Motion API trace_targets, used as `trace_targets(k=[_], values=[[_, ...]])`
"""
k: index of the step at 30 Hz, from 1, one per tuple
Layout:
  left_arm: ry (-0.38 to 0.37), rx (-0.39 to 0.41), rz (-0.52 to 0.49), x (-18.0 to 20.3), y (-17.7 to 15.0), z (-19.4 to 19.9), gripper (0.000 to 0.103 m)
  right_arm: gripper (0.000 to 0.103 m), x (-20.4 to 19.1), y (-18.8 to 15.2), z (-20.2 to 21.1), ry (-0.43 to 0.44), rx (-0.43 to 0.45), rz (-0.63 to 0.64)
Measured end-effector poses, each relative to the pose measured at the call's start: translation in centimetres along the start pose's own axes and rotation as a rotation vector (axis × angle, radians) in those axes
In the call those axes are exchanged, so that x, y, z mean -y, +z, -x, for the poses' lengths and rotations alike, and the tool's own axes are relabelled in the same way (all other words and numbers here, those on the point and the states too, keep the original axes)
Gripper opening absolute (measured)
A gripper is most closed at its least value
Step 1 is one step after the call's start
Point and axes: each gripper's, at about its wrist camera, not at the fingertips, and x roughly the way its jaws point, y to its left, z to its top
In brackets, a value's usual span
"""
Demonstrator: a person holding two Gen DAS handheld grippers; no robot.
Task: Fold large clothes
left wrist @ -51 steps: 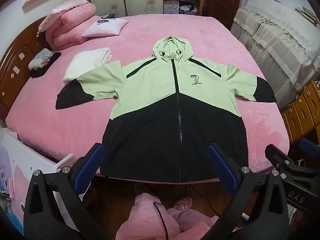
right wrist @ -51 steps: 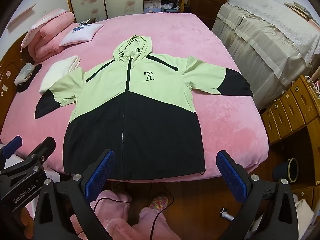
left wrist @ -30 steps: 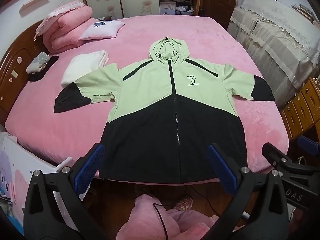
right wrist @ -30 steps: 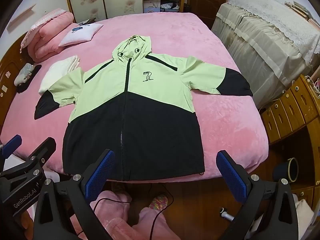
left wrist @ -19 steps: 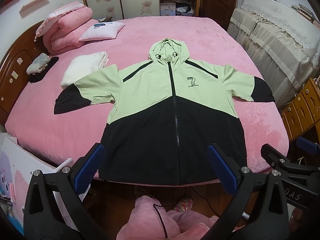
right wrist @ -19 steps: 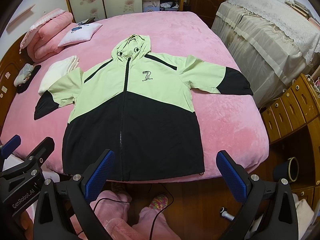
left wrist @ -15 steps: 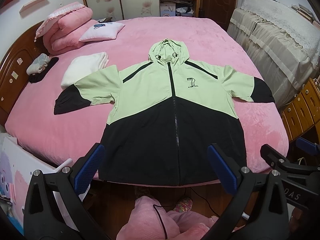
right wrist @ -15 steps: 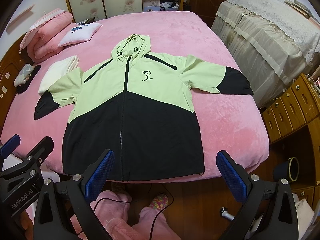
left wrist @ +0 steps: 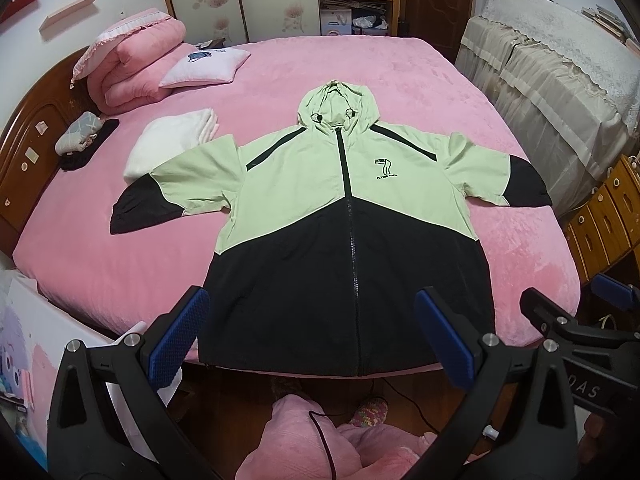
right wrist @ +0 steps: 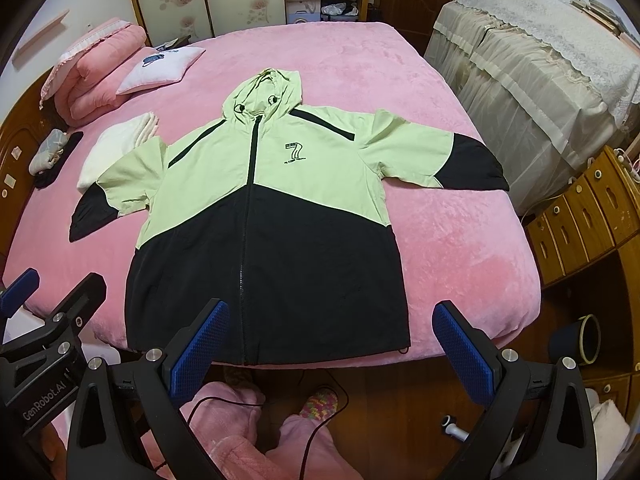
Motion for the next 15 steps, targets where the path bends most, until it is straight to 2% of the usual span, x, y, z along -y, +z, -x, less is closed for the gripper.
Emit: trace_targets(k=[9,15], values=[[-0.013,-0.021,-0.010,0.5,0.0,-0.5,0.102,0.103,-0.2,1.1,-1.4,0.001,0.003,-0.004],[-0.074,-0.096,0.092,-2.0,1.0,-3.2,0.102,0.103,-1.5,2.1,-3.2,0.038,-0.014,0.019]])
